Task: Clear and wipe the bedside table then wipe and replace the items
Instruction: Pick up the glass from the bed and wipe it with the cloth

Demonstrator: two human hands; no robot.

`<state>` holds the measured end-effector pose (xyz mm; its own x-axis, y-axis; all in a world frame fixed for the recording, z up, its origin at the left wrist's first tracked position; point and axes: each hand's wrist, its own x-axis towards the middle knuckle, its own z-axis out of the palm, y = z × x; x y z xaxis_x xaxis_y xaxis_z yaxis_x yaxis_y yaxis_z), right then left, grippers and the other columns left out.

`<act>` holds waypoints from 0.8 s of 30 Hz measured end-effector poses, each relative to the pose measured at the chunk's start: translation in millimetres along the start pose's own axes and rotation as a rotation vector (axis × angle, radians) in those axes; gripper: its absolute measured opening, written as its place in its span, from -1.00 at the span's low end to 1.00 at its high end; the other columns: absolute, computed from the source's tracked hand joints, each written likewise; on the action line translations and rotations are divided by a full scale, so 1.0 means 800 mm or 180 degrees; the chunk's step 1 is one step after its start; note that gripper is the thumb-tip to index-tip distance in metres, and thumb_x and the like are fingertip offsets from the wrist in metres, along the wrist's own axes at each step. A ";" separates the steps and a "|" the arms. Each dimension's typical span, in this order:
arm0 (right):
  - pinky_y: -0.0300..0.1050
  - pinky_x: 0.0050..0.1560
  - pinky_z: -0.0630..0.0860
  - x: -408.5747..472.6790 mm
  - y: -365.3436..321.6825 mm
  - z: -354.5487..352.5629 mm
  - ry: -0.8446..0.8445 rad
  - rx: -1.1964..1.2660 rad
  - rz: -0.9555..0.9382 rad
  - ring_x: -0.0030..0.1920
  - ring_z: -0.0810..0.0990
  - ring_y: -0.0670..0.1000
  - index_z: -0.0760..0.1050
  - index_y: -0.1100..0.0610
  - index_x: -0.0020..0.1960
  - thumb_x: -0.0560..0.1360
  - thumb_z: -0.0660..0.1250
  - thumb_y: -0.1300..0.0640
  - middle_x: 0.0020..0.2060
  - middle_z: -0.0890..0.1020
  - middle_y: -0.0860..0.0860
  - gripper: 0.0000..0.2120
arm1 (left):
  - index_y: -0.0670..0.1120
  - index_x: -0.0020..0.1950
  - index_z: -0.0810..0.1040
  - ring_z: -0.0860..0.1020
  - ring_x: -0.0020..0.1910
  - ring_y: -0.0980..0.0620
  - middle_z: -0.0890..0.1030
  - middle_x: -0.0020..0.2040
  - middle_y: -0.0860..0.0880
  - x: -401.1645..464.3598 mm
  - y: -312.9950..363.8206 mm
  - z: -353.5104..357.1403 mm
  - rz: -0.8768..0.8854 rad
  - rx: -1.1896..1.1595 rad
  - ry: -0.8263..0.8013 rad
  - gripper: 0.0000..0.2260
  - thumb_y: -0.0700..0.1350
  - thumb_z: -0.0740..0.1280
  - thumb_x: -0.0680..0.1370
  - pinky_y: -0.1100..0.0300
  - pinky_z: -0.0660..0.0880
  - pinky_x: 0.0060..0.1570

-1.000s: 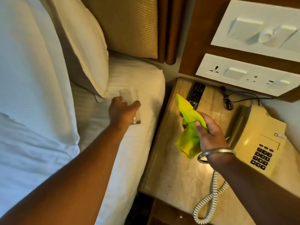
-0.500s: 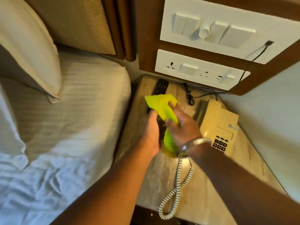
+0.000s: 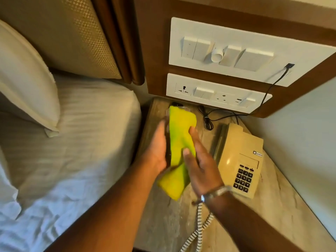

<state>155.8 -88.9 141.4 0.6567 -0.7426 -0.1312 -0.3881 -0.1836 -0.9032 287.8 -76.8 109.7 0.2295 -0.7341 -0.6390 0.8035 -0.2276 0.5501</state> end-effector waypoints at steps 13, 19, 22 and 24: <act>-0.35 0.33 0.09 0.039 0.014 0.002 0.0266 -0.0706 0.0157 0.42 0.00 -0.18 0.01 -0.01 0.51 0.61 0.13 0.06 0.53 -0.02 0.01 -0.47 | 0.05 0.01 0.71 0.68 -0.01 0.01 0.73 -0.01 -0.04 -0.011 -0.055 -0.020 -0.0067 0.0472 -0.0025 -0.64 0.15 0.15 0.63 0.12 0.55 -0.05; -0.38 0.43 0.02 -0.051 0.030 0.032 -0.0337 -0.0782 -0.0375 0.52 -0.12 -0.10 -0.10 -0.17 0.52 0.55 0.01 -0.09 0.52 -0.22 -0.09 -0.43 | -0.20 0.17 0.53 0.59 -0.09 -0.18 0.55 -0.01 -0.25 0.009 -0.033 -0.016 0.0271 0.0461 0.0108 -0.35 0.35 0.39 0.42 -0.10 0.58 -0.01; -0.26 0.45 -0.02 -0.031 0.030 0.018 -0.0271 -0.0946 -0.0288 0.53 -0.14 -0.03 -0.18 -0.22 0.49 0.55 -0.03 -0.17 0.50 -0.24 -0.14 -0.43 | -0.07 0.11 0.62 0.64 -0.02 -0.08 0.66 0.06 -0.16 0.006 -0.046 -0.027 0.0231 0.0650 0.0093 -0.54 0.28 0.35 0.48 -0.05 0.58 0.05; -0.27 0.44 -0.02 0.002 0.025 0.006 -0.0069 -0.0856 -0.0207 0.51 -0.12 -0.08 -0.09 -0.16 0.48 0.57 0.04 -0.10 0.50 -0.16 -0.11 -0.47 | 0.02 0.16 0.61 0.66 0.01 0.02 0.69 0.12 -0.06 -0.002 -0.058 -0.036 0.0131 0.0711 0.0120 -0.63 0.23 0.28 0.52 0.05 0.58 0.00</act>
<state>152.0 -90.5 121.4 0.6984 -0.7103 -0.0877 -0.5004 -0.3970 -0.7694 266.0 -46.6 69.1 0.2833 -0.7223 -0.6309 0.6524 -0.3370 0.6788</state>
